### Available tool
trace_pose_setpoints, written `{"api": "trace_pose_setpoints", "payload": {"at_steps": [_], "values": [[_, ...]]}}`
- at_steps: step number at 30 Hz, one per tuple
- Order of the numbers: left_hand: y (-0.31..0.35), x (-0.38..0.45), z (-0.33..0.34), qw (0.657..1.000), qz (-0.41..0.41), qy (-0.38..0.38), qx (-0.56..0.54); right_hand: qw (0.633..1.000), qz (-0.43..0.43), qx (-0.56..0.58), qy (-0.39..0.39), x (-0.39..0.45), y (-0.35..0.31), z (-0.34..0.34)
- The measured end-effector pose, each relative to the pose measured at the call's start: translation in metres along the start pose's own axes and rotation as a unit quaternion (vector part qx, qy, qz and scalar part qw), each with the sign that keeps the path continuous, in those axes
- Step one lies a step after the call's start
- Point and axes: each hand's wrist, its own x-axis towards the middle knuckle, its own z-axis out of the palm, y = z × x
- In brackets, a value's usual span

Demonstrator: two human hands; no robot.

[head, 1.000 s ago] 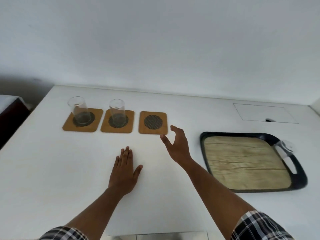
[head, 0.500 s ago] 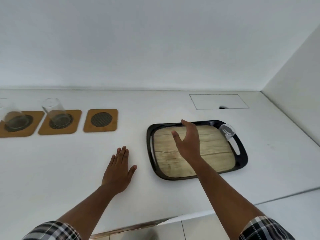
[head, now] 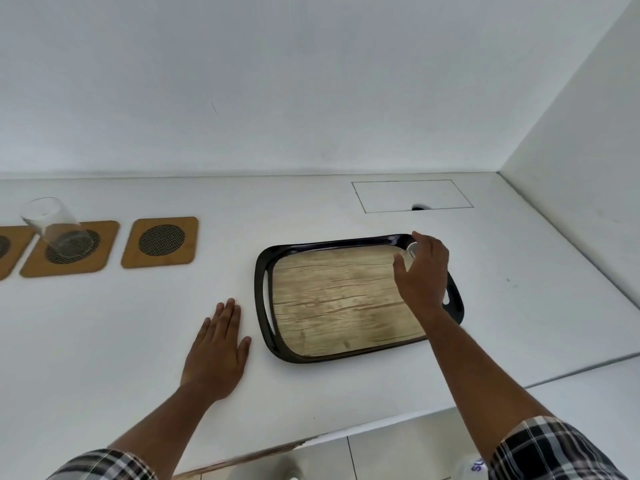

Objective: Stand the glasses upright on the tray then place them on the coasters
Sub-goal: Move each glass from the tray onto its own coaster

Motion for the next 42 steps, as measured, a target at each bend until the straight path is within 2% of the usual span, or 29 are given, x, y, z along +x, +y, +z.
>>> {"api": "trace_pose_setpoints", "payload": {"at_steps": [5,14,19,31,35,42], "values": [[-0.001,0.0,0.001,1.0,-0.006,-0.001,0.0,0.997,0.034,-0.017,-0.068,0.001,0.026,0.005],[0.0,0.0,0.001,1.0,-0.006,0.007,-0.002,0.998,0.026,0.027,-0.046,0.001,0.025,0.0],[0.0,0.0,0.001,1.0,-0.005,0.004,-0.007,0.998,-0.015,0.045,-0.038,-0.009,0.01,0.004],[-0.015,0.001,-0.007,0.997,0.016,-0.01,-0.077,0.99,-0.091,0.096,-0.058,-0.042,-0.085,0.03],[-0.052,-0.007,-0.021,0.996,-0.014,0.005,-0.09,0.986,-0.098,0.126,-0.053,-0.052,-0.125,0.046],[-0.153,-0.021,-0.055,0.996,-0.066,0.017,-0.065,0.972,-0.106,0.199,-0.066,-0.074,-0.217,0.09]]}}
